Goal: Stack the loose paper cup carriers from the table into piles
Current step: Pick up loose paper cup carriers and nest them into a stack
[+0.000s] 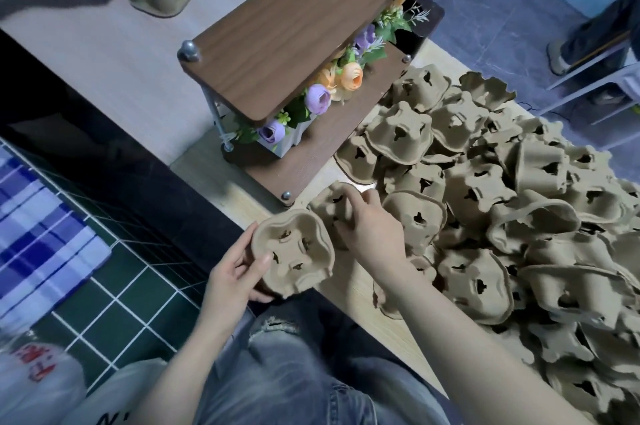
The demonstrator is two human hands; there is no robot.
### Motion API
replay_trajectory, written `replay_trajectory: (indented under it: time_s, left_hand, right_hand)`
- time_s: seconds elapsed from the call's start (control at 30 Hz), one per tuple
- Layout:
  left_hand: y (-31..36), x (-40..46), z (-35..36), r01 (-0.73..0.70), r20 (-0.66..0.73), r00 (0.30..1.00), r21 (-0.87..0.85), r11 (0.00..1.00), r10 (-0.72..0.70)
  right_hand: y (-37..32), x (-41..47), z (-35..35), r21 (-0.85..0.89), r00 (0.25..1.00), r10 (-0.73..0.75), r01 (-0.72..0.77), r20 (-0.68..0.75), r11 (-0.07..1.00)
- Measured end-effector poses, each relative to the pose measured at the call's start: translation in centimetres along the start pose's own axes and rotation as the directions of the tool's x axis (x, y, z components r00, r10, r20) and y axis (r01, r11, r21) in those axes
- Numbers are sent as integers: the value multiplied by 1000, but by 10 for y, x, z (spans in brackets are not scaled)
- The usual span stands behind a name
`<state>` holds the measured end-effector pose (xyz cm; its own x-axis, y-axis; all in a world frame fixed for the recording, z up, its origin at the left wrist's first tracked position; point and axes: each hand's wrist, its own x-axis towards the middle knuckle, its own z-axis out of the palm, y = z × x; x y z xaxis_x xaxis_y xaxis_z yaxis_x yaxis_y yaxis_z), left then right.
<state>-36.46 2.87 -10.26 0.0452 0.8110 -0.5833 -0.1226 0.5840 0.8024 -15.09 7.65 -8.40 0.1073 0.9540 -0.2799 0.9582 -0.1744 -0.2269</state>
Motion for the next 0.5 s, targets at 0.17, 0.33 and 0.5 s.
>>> replay_trajectory:
  time_s: [0.17,0.33,0.5]
  left_hand:
    - [-2,-3,-1,-19,-4,1000,20,1000,19]
    - [0,3,-1,-58,39,998,100,993,54]
    - [3,21,16,-108,92,991,121,987,97]
  right_hand:
    - [0,-9,-2,118,996,-22,32,-86,992]
    - [14,-28,-18,383,952,67,55,-300,922]
    - [20,-41,-38,658,943,186,45,-277,752]
